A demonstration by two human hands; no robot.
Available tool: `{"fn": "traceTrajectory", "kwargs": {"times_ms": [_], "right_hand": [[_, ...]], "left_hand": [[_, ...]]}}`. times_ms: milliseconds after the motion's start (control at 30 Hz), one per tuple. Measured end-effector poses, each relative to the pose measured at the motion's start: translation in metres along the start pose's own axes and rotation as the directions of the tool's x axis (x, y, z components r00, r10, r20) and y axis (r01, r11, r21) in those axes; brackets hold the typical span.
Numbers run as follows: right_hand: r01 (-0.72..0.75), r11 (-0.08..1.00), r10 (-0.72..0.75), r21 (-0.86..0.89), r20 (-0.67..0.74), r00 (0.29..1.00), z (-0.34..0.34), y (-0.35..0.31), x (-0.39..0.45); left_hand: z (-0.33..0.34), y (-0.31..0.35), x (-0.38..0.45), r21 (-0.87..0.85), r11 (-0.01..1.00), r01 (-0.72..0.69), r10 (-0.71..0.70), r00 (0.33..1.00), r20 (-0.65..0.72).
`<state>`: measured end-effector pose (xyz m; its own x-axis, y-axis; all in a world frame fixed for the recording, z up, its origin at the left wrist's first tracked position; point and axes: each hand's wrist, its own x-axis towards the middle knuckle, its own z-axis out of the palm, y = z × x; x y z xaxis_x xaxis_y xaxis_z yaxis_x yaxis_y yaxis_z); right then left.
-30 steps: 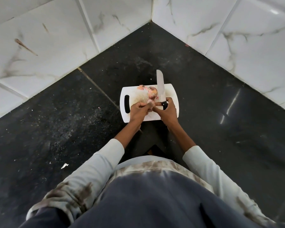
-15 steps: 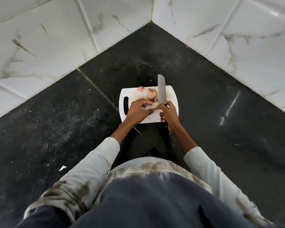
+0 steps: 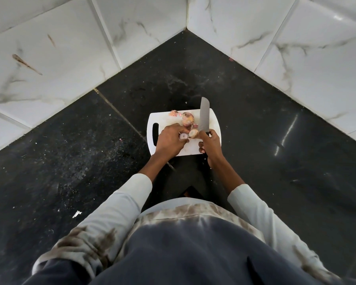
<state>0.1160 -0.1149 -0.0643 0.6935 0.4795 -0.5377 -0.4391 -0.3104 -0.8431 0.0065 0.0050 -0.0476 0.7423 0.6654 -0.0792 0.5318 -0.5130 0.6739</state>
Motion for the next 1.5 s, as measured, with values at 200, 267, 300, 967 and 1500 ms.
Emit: {"fn": "traceTrajectory", "kwargs": {"times_ms": [200,267,300,967,1500], "right_hand": [[-0.055,0.975,0.066,0.217,-0.045,0.997,-0.004,0.001,0.001],[-0.058,0.964,0.076,0.258,-0.06,0.995,-0.006,0.0,0.001],[-0.056,0.959,0.077,0.278,-0.067,0.995,-0.007,-0.001,0.0],[0.123,0.963,-0.145,-0.239,-0.076,0.986,-0.012,-0.004,-0.007],[0.183,0.921,-0.236,-0.343,-0.119,0.964,-0.024,0.005,-0.026]], "left_hand": [[-0.001,0.007,0.003,0.068,0.996,-0.055,0.053,0.998,0.038],[-0.001,0.006,0.003,0.083,0.994,-0.071,0.067,0.996,0.055],[-0.001,0.005,0.002,0.088,0.993,-0.077,0.072,0.996,0.06],[-0.006,0.004,0.004,0.081,0.976,-0.204,0.192,0.972,0.135],[0.028,0.022,0.004,0.155,0.981,-0.119,0.119,0.993,0.009]]}}
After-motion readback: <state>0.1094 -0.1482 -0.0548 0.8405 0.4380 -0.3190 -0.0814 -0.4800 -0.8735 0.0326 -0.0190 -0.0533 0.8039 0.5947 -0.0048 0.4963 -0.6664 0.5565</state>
